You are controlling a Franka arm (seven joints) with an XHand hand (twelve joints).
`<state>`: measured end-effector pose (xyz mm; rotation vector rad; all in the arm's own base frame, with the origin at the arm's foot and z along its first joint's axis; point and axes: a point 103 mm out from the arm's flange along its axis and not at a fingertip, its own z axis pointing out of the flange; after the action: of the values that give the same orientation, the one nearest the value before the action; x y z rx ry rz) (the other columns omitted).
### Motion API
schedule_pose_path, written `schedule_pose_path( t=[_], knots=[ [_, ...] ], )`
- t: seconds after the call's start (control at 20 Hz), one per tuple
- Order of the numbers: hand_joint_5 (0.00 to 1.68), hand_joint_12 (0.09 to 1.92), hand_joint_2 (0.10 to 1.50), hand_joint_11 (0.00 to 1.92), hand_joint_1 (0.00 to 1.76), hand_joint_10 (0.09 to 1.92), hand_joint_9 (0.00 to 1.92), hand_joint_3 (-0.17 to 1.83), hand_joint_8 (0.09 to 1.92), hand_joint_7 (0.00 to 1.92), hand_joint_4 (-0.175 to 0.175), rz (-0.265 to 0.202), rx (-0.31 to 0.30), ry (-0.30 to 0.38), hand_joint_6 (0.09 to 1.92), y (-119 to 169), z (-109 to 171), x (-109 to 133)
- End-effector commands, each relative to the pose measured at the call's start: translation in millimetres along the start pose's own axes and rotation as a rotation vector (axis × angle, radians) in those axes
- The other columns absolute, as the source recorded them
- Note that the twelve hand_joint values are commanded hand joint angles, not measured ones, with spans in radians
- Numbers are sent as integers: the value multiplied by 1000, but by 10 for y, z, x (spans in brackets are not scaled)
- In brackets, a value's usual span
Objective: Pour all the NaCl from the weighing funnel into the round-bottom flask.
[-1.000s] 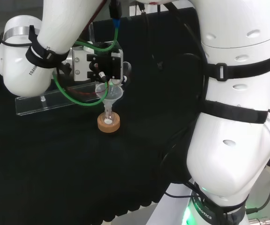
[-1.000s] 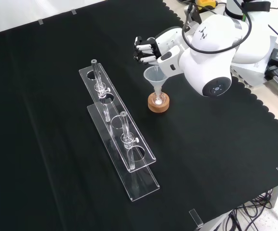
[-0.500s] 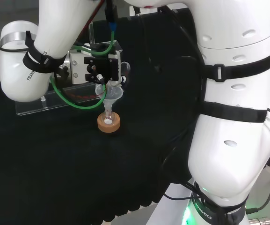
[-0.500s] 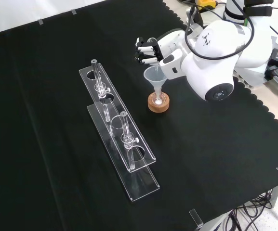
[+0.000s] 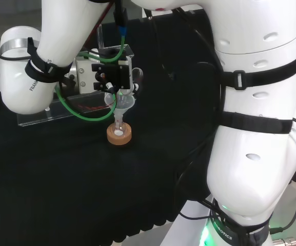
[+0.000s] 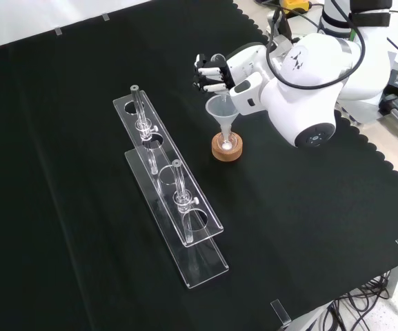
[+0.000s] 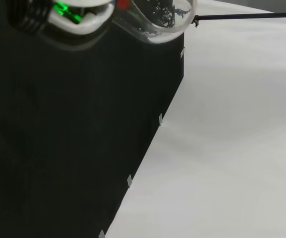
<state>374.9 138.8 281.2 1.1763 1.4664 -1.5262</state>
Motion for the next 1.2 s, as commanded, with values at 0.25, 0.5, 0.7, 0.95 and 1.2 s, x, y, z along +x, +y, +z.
schedule_pose_path(
  t=[0.25,0.5,0.7,0.95,1.2],
  knots=[
    [1193,1085,688,735,1092,335,924,664,638,553,175,0,-2,70,820,12,71,-47],
    [1193,1083,688,735,1092,335,924,664,638,553,175,-6,-13,110,820,26,96,-40],
    [1193,1083,688,736,1092,335,924,665,638,553,175,-2,-15,122,821,34,120,-69],
    [1192,1082,688,736,1092,335,925,665,638,553,175,-21,-32,226,821,60,171,-83],
    [1192,1081,688,736,1092,334,924,666,638,553,175,-36,-62,324,822,89,242,-67]
  ],
)
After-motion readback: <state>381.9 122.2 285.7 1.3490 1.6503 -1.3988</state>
